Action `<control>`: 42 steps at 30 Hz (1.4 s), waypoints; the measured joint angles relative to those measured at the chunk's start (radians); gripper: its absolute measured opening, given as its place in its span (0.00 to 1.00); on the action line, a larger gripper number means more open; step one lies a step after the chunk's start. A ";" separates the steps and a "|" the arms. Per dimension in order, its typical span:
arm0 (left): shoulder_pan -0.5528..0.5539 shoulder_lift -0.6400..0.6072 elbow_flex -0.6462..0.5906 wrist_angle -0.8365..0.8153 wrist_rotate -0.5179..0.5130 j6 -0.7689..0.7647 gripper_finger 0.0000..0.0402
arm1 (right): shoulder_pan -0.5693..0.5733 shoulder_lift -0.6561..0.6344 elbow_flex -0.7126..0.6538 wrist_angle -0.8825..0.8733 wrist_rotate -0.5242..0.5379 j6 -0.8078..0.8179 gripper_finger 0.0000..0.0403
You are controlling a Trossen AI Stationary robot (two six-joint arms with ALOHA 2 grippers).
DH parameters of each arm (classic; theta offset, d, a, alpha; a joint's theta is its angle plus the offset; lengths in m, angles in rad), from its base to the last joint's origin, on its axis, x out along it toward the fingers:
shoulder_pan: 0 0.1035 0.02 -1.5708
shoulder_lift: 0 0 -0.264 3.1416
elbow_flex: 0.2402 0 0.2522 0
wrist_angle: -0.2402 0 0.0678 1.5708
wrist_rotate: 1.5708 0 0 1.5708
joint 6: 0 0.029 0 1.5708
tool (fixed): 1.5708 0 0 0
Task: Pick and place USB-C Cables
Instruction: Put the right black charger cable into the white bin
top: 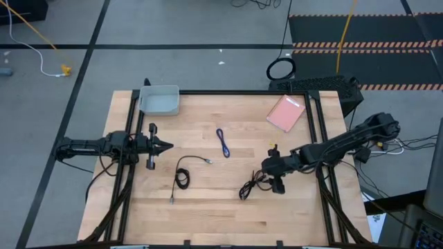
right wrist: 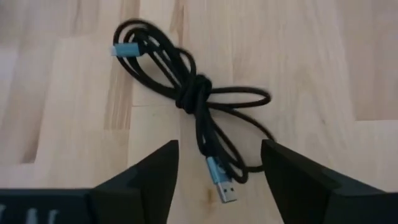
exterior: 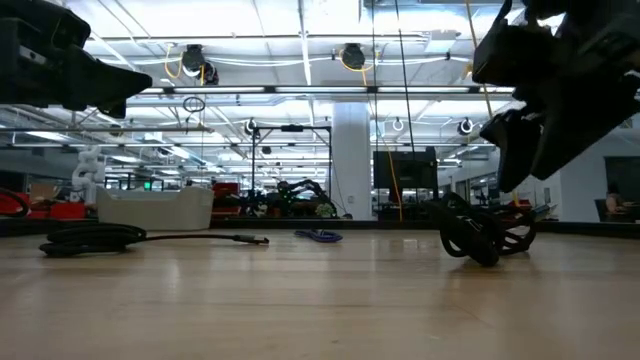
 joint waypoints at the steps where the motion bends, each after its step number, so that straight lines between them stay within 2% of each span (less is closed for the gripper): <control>1: 0.000 0.000 0.000 0.000 0.000 0.000 0.05 | 0.002 0.013 0.000 0.010 0.000 0.004 0.57; 7: 0.000 0.000 0.000 0.000 0.000 0.000 0.05 | 0.009 0.076 0.000 0.064 -0.005 0.019 0.57; 17: 0.000 0.000 0.000 0.000 0.000 0.000 0.05 | 0.009 0.152 0.000 0.087 -0.006 0.016 0.50; 21: 0.000 0.000 0.000 0.000 0.000 0.000 0.05 | 0.015 0.164 0.000 0.089 -0.004 -0.006 0.43; 34: 0.000 0.000 0.000 0.017 -0.002 0.000 0.05 | 0.014 0.173 0.000 0.135 -0.002 -0.037 0.11; 38: 0.000 0.000 0.000 0.055 -0.002 -0.020 0.05 | 0.013 0.164 0.000 0.140 -0.001 -0.058 0.07; 42: 0.000 0.000 0.000 0.099 -0.025 -0.035 0.05 | -0.003 0.131 0.000 0.142 -0.001 -0.061 0.08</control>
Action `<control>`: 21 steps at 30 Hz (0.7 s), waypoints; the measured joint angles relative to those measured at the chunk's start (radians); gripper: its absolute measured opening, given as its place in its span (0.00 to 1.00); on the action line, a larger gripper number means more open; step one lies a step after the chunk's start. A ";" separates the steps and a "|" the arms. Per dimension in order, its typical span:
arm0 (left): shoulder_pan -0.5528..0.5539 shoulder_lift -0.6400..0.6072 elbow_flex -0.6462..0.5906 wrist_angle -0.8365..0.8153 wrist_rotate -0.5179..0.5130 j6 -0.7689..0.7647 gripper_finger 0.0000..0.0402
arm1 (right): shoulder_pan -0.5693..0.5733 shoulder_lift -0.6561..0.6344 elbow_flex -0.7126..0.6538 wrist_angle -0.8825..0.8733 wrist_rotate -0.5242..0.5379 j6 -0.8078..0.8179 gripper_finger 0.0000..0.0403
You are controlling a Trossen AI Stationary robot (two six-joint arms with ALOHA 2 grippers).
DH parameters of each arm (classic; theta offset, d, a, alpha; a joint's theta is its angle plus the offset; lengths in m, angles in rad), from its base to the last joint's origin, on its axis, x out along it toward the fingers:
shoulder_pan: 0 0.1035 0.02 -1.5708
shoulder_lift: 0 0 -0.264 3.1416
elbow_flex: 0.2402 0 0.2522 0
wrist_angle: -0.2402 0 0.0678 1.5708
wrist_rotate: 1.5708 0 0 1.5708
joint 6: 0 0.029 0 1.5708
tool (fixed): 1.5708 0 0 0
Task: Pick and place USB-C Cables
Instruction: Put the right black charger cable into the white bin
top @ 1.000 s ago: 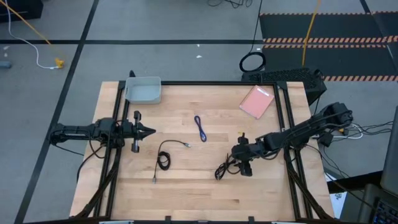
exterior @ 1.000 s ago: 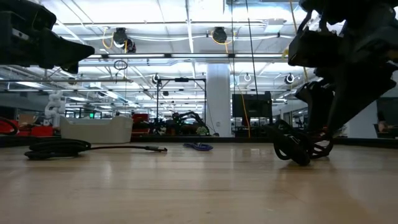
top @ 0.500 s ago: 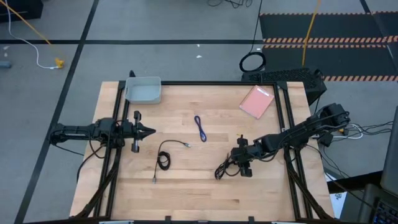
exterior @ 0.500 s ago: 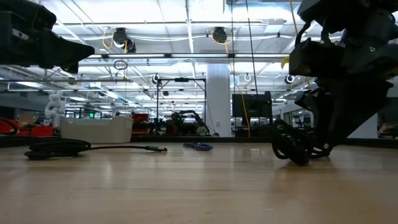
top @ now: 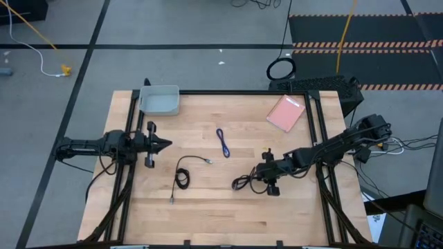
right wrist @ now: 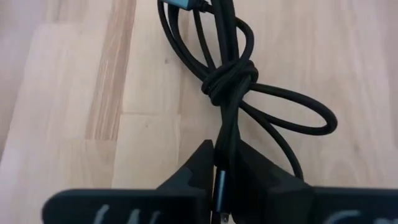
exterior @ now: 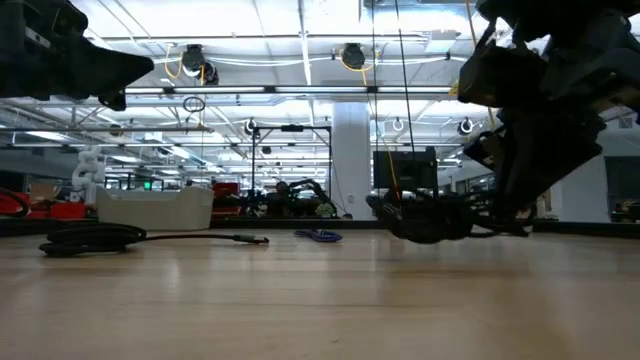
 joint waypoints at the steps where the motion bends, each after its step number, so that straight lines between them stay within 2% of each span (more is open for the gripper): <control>1: 0.000 0.000 0.000 0.007 -0.005 0.000 0.05 | -0.005 -0.013 0.000 0.000 0.002 -0.001 0.09; 5: 0.000 0.023 0.000 0.036 -0.049 -0.003 0.05 | -0.030 -0.065 0.000 0.006 0.011 -0.028 0.09; 9: 0.000 0.098 0.010 0.091 -0.063 0.012 0.05 | -0.057 -0.128 0.000 0.006 0.075 -0.082 0.09; 13: 0.000 0.210 0.079 0.090 -0.100 0.011 0.05 | -0.094 -0.187 0.000 0.017 0.140 -0.153 0.09; 18: 0.000 0.383 0.190 0.090 -0.099 0.010 0.06 | -0.138 -0.252 0.000 0.070 0.228 -0.294 0.10; 21: 0.000 0.495 0.259 0.088 -0.099 0.007 0.12 | -0.163 -0.284 0.000 0.121 0.264 -0.382 0.10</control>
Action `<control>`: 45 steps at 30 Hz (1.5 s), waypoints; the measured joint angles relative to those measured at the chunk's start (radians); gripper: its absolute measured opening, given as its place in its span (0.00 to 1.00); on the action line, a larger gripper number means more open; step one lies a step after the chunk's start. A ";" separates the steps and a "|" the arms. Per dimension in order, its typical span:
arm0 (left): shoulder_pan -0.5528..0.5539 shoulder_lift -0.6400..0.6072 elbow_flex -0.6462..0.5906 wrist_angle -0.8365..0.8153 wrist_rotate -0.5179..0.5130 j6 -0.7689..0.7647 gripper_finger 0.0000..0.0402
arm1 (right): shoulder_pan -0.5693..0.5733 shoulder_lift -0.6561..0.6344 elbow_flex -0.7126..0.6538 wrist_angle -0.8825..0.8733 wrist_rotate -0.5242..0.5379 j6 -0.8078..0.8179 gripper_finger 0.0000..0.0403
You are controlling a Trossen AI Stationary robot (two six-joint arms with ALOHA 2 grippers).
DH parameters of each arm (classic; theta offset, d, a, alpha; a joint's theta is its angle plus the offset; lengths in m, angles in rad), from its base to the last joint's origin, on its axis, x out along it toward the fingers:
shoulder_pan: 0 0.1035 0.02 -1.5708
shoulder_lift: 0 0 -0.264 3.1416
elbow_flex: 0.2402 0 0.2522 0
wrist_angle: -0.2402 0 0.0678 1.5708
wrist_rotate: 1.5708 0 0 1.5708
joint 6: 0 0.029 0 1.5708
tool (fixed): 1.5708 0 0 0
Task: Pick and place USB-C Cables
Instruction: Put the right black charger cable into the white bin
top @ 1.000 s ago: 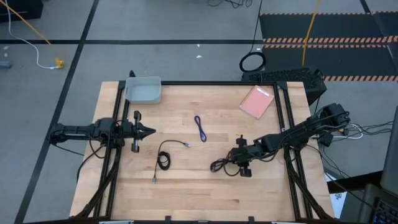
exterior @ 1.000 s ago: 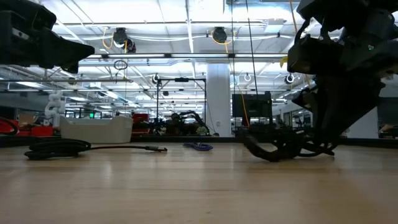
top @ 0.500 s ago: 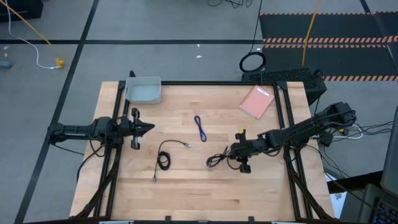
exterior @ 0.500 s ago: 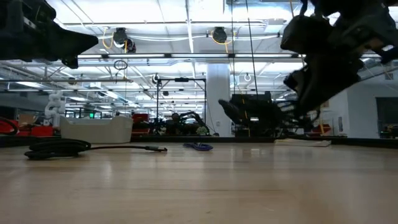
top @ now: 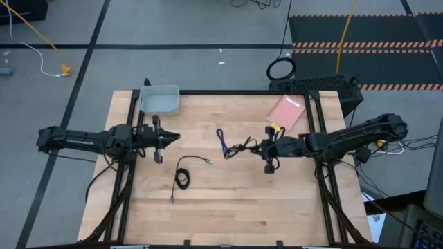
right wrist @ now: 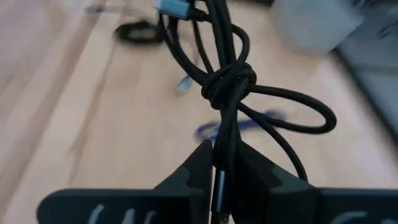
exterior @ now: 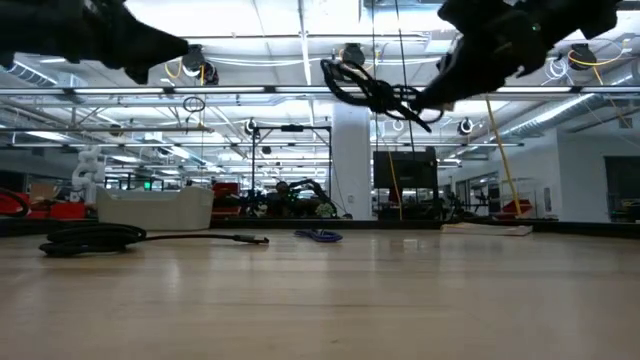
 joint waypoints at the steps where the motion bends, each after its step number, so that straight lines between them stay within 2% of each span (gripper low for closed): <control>1: 0.000 0.041 0.025 0.001 0.000 -0.002 0.15 | -0.007 -0.009 0.000 0.011 0.016 -0.028 0.10; 5: 0.000 0.192 0.119 0.018 -0.017 0.024 0.33 | -0.035 -0.029 0.000 0.070 0.078 -0.128 0.10; 9: 0.000 0.334 0.211 0.061 -0.035 0.057 0.49 | -0.053 -0.031 0.000 0.111 0.184 -0.204 0.10; 14: 0.001 0.500 0.317 0.097 -0.078 0.076 0.59 | -0.061 -0.030 0.000 0.157 0.314 -0.270 0.10; 30: 0.012 0.940 0.596 0.260 -0.088 0.159 0.61 | -0.061 -0.024 0.000 0.169 0.335 -0.274 0.10; 38: 0.051 1.033 0.662 0.263 -0.103 0.102 0.61 | -0.061 -0.024 0.000 0.166 0.335 -0.278 0.10; 45: 0.075 1.038 0.665 0.261 -0.104 0.075 0.61 | -0.061 -0.024 0.000 0.165 0.333 -0.278 0.10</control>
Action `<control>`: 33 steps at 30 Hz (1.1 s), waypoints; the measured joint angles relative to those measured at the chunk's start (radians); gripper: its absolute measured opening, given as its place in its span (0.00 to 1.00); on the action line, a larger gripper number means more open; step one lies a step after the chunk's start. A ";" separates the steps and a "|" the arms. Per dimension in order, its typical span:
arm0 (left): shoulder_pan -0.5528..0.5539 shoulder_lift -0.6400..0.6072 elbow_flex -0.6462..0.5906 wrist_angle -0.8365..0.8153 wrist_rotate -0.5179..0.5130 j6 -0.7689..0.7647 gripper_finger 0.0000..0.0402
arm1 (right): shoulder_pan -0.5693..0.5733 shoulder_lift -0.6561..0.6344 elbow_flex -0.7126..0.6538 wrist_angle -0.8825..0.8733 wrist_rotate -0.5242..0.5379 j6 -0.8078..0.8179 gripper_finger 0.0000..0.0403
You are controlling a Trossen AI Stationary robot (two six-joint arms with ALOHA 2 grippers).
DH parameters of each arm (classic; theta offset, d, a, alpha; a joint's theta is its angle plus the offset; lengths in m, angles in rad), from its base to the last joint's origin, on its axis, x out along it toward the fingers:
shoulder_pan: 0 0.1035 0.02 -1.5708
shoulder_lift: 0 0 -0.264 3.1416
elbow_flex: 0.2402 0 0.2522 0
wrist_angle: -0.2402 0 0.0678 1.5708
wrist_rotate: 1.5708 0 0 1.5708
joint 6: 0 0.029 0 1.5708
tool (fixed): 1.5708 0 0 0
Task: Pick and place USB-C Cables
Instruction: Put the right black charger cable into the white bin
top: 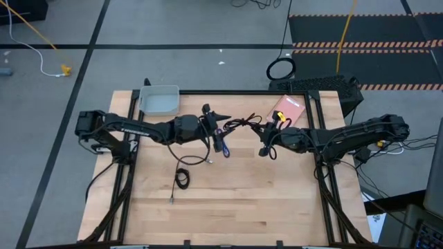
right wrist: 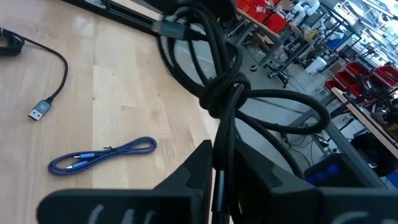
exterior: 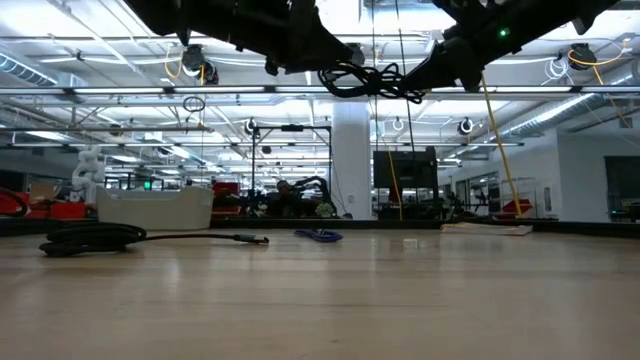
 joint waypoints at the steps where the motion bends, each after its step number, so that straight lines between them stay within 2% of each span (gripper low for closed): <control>1: -0.001 -0.002 0.000 0.003 0.000 0.008 0.61 | 0.000 0.000 0.000 0.000 0.000 0.000 0.10; 9: 0.005 -0.037 0.000 -0.015 0.006 0.001 0.61 | 0.000 0.000 0.000 -0.003 0.000 0.000 0.10; 17: 0.054 -0.034 -0.001 -0.106 0.064 -0.077 0.61 | 0.000 0.000 0.000 0.000 -0.001 0.000 0.10; 21: 0.064 -0.034 -0.001 -0.107 0.129 -0.099 0.61 | 0.000 0.000 0.000 0.007 -0.001 0.000 0.10; 26: 0.066 -0.019 -0.002 -0.104 0.133 -0.100 0.60 | 0.000 0.000 0.000 0.008 -0.001 0.000 0.10; 29: 0.065 -0.006 0.000 -0.070 0.133 -0.098 0.56 | 0.000 0.000 0.000 0.009 -0.001 0.000 0.10; 33: 0.065 0.000 -0.003 -0.059 0.133 -0.093 0.46 | 0.000 0.000 0.000 0.011 -0.001 0.000 0.10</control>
